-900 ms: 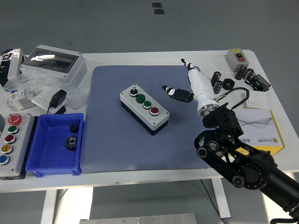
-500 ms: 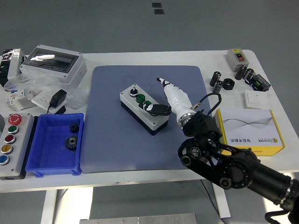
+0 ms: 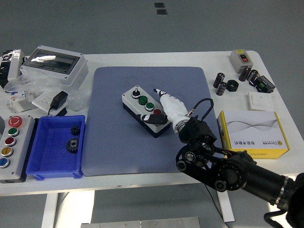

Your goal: Pick up the button,place it on the desk,press the button,press the button

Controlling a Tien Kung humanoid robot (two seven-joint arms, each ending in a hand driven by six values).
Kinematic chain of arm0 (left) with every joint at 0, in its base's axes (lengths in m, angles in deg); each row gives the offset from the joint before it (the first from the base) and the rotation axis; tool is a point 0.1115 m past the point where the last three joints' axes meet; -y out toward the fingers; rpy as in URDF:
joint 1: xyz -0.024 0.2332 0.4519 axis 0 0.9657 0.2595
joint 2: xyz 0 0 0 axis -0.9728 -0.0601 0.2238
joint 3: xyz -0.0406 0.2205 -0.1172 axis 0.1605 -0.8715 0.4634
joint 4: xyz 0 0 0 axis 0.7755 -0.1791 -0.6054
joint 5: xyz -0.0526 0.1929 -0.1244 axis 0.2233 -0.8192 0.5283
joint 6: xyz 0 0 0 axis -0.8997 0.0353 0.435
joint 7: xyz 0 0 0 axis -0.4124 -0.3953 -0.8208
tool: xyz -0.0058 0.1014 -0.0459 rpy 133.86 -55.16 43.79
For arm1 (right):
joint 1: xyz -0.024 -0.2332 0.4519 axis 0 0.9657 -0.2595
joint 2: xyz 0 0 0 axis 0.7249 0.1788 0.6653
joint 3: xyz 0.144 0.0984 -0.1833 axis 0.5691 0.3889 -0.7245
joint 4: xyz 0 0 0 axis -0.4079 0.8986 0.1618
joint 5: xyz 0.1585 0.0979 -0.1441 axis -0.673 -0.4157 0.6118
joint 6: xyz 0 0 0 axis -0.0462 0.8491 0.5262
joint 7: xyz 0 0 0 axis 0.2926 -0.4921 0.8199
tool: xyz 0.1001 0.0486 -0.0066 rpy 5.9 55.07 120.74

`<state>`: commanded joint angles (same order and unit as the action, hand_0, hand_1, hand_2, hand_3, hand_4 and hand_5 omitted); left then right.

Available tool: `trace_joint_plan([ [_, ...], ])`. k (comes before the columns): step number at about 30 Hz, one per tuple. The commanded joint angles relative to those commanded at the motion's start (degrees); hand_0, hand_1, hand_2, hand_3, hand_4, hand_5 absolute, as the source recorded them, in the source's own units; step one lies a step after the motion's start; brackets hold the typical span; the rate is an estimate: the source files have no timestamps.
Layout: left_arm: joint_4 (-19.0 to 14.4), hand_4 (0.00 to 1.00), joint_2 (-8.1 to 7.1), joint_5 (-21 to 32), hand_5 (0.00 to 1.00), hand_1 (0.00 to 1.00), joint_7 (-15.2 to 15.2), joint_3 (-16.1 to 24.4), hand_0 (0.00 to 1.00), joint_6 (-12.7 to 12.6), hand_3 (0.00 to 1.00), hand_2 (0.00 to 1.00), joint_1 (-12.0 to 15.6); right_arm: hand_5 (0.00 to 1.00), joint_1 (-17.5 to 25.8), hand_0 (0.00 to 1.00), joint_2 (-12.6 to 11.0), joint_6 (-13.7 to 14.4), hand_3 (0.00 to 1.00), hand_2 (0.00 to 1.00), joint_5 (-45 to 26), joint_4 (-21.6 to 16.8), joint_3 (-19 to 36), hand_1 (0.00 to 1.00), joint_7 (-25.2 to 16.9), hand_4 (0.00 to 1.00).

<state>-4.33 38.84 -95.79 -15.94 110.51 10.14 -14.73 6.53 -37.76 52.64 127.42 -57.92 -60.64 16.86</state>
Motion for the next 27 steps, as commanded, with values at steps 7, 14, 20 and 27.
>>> trace_joint_plan([
  [7, 0.0, 0.674, -0.13, -0.6, 0.199, 0.589, 0.5, 0.5, 0.628, 0.5, 0.592, 0.542, -0.1, 0.582, -0.7, 0.998, 0.7, -0.4, 0.998, 0.998, -0.4, 0.9, -2.0, 0.998, 0.4, 0.998],
  [14, 0.0, 0.677, -0.21, -1.1, 0.188, 0.59, 1.0, 0.8, 0.628, 0.9, 0.589, 0.543, -0.3, 0.591, -1.9, 0.998, 1.6, 0.2, 0.998, 0.998, 1.0, 3.3, -3.2, 0.998, 1.2, 0.998],
  [20, 0.0, 0.676, -0.26, -1.4, 0.184, 0.589, 1.4, 1.0, 0.628, 1.2, 0.587, 0.542, -0.5, 0.586, -2.3, 0.991, 1.9, 1.4, 0.998, 0.998, 1.9, 3.9, -4.5, 0.998, 2.0, 0.998],
  [27, 0.0, 0.675, -0.3, -1.6, 0.18, 0.589, 2.4, 1.1, 0.627, 1.7, 0.586, 0.542, -0.5, 0.581, -2.6, 0.941, 2.1, 1.3, 0.998, 0.998, 1.6, 4.4, -6.0, 0.998, 2.5, 0.998],
])
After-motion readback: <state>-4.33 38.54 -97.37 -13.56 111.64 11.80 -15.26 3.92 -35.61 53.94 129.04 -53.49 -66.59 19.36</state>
